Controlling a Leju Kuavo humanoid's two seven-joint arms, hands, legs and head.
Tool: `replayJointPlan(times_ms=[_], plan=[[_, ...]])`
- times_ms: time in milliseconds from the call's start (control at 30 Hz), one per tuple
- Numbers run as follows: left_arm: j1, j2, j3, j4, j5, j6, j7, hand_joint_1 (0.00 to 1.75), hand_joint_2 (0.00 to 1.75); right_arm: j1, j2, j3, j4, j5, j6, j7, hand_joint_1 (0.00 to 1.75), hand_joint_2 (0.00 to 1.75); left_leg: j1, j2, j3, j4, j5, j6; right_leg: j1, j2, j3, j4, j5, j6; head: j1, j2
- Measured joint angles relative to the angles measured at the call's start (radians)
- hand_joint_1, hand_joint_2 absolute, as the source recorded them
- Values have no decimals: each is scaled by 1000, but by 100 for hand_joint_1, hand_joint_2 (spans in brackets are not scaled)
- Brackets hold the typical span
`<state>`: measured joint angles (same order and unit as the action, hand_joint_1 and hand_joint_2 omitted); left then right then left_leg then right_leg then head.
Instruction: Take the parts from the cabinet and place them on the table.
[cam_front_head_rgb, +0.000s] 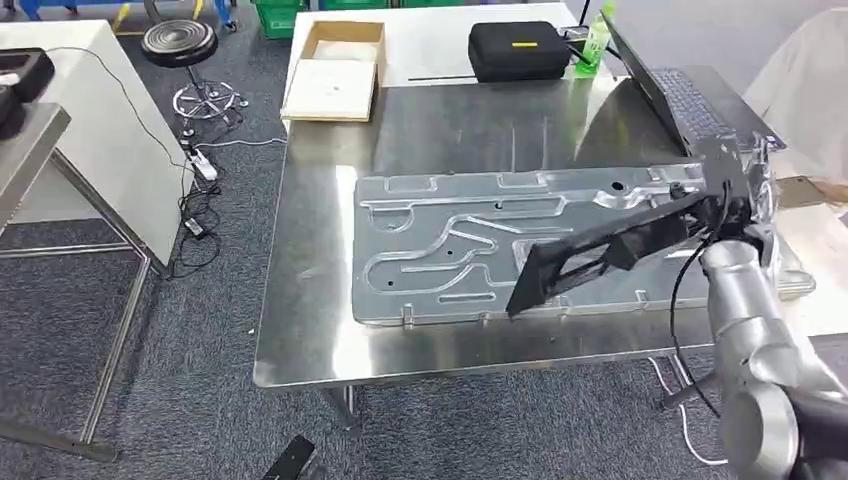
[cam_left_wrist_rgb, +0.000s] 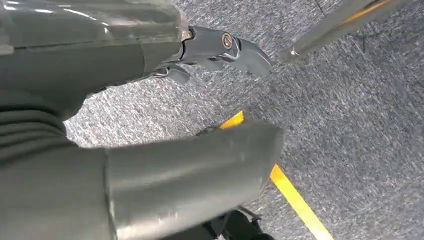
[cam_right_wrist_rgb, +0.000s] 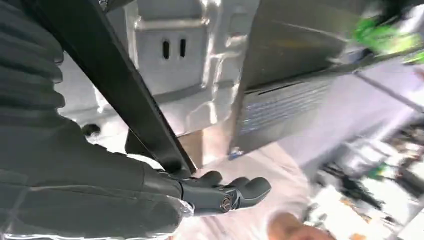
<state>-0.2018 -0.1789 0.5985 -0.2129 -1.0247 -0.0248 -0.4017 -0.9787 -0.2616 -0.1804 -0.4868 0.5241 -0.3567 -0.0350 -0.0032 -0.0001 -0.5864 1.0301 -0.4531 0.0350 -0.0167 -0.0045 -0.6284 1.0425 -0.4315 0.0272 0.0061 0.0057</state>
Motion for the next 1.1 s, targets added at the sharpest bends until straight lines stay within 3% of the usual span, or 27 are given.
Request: replayJointPlan(times_ms=[67,100,133,167,233,267,300,333,400,433,467,500,567,633,667,700,733,767,800,833,867,900,933,967,1000,1100], plan=[[1,1,0,0,1,0,4,0,0,-26,-12,0,27,18,0,51,0,175,6,0,5,-4,1,-9,7,0,4,-2,-1,-10,1,0],[1,2,0,0,1,0,5,0,0,-35,-16,0,39,31,0,68,0,175,1,0,8,-5,-2,-17,0,0,12,-15,5,-19,0,0],[3,4,0,0,1,1,6,0,0,-41,-17,0,47,47,0,90,0,175,8,-2,5,11,-15,-19,-3,-3,21,-28,12,-26,1,0],[3,4,0,0,1,1,7,0,0,-48,-18,0,57,59,0,108,0,175,8,-2,-15,52,-47,-24,-6,-5,24,-34,15,-34,-1,0],[6,5,0,0,1,1,10,0,0,-50,-21,1,71,78,-9,132,0,175,14,-1,-84,201,-121,-35,-6,-7,21,-35,18,-36,-1,0],[9,6,0,0,1,2,11,0,0,-51,-21,4,77,91,-11,144,0,175,18,-1,-111,259,-138,-41,-6,-7,20,-35,18,-36,0,0],[11,6,0,0,1,2,13,0,0,-51,-23,6,86,97,-13,152,0,175,22,-1,-120,278,-133,-45,-7,-7,21,-35,18,-35,-1,0],[13,7,0,0,1,2,13,0,0,-53,-26,7,91,101,-15,155,0,175,26,-1,-109,251,-109,-49,-9,-7,20,-34,19,-32,0,0],[16,9,0,0,1,3,13,0,0,-54,-33,8,96,106,-16,159,0,175,35,-1,-31,96,-27,-57,-16,-7,19,-29,18,-20,0,0],[17,10,0,0,1,3,13,0,0,-55,-35,9,97,108,-16,159,0,175,41,-2,9,19,-2,-61,-17,-7,17,-22,16,-12,0,0],[15,10,0,0,1,3,13,0,0,-56,-38,10,98,108,-17,160,0,175,31,-9,19,3,-18,-60,-12,-6,9,-16,12,-1,-1,0],[16,10,0,0,2,4,13,0,0,-55,-42,11,102,116,-22,165,0,175,33,-10,13,2,-11,-41,-11,-5,8,-15,15,9,3,0],[18,12,0,0,5,6,11,0,0,-50,-50,15,109,139,-50,168,0,175,23,-8,9,3,-8,-26,-18,-3,10,-26,24,22,2,0],[19,13,0,0,10,8,5,0,0,-40,-68,15,115,144,-39,144,0,175,24,-8,10,-12,7,-4,-24,-2,7,-24,20,33,2,0],[20,13,0,0,11,8,4,0,0,-40,-72,15,116,143,-31,138,0,175,23,-7,8,-15,11,2,-24,-2,-6,4,-5,31,2,0],[21,14,0,0,14,8,2,0,0,-40,-80,15,118,138,-18,128,0,175,22,-7,6,-16,13,6,-21,0,-35,66,-46,28,3,0],[24,15,0,0,18,8,-2,0,0,-42,-88,15,120,127,18,109,0,175,19,-6,3,-15,14,8,-16,2,-77,154,-89,26,3,0],[29,17,0,0,19,5,-8,0,0,-44,-96,11,122,115,69,86,0,175,15,-6,1,-15,13,9,-14,3,-111,226,-115,25,2,0],[34,19,0,0,20,3,-13,0,0,-51,-107,4,122,106,126,65,0,175,12,-5,1,-15,13,11,-14,2,-132,269,-119,24,2,0],[40,21,0,0,21,1,-18,0,0,-60,-118,0,122,102,179,53,0,175,10,-5,2,-14,12,12,-13,3,-128,261,-100,21,2,0],[44,24,1,0,21,0,-21,0,0,-69,-129,-2,122,98,211,49,0,175,10,-6,3,-14,11,12,-12,2,-105,217,-67,18,2,0],[46,25,1,0,21,-1,-21,0,0,-76,-137,-6,122,93,225,47,0,0,10,-6,6,-13,8,12,-11,2,-61,129,-19,13,3,0],[46,26,1,0,23,-2,-22,0,0,-81,-139,-7,122,93,239,44,0,0,10,-7,7,-11,6,9,-12,-1,-22,51,17,11,2,0],[46,26,1,0,27,-3,-24,0,0,-89,-141,-7,123,94,258,40,0,0,4,-7,4,-8,3,4,-9,-5,-7,11,11,10,3,0],[46,27,1,0,30,-5,-26,0,0,-98,-144,-8,122,97,275,32,0,175,0,-9,-2,-3,1,0,-5,0,-1,-8,3,5,2,0],[53,29,1,0,34,-5,-30,0,0,-112,-162,-7,119,123,280,25,0,175,-1,-8,-2,-7,1,-7,-7,1,-6,-3,2,-5,2,0]])
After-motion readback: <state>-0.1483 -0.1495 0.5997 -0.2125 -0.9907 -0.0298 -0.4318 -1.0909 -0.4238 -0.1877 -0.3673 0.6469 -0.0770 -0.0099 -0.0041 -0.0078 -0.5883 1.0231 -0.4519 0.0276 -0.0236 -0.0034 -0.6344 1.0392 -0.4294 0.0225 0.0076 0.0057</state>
